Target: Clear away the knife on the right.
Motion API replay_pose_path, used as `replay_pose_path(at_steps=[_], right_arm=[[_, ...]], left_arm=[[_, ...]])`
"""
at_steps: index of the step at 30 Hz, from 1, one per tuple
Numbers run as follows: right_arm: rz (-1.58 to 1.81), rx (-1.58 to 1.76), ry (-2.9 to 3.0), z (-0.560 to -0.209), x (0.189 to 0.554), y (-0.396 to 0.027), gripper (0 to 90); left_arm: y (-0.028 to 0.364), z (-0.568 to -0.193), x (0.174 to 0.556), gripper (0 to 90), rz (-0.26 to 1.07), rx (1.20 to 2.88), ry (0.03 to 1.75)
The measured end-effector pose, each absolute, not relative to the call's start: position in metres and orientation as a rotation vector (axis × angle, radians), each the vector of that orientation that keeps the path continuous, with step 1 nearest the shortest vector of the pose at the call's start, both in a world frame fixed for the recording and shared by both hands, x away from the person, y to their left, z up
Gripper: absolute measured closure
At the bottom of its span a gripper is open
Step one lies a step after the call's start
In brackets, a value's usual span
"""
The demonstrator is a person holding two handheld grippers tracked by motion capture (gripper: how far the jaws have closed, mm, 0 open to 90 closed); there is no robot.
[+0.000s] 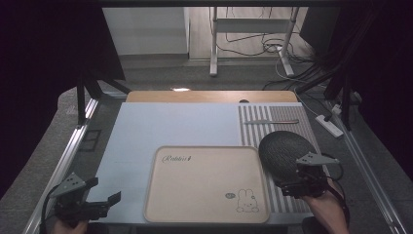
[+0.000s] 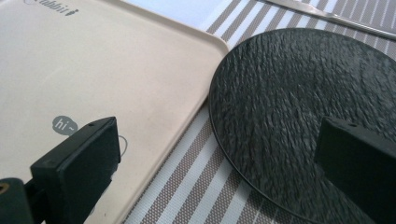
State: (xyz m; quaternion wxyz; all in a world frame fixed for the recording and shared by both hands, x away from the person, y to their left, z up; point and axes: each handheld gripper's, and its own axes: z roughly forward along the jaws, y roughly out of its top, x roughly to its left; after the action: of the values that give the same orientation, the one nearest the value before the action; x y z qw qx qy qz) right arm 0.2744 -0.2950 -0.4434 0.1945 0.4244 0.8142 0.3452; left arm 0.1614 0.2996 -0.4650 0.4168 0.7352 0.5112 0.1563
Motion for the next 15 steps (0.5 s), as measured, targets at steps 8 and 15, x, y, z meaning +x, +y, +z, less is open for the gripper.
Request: replay_pose_path(at_steps=[8, 15], right_arm=[[0.976, 1.136, 2.303, -0.445, 0.285, -0.291, 0.9], [0.959, 1.145, 2.301, -0.448, 0.303, -0.291, 0.9]], left_arm=[[0.300, -0.465, 0.162, 0.5, 0.390, 1.844, 1.286], [0.300, -0.465, 0.162, 0.4, 0.383, 1.846, 1.287]])
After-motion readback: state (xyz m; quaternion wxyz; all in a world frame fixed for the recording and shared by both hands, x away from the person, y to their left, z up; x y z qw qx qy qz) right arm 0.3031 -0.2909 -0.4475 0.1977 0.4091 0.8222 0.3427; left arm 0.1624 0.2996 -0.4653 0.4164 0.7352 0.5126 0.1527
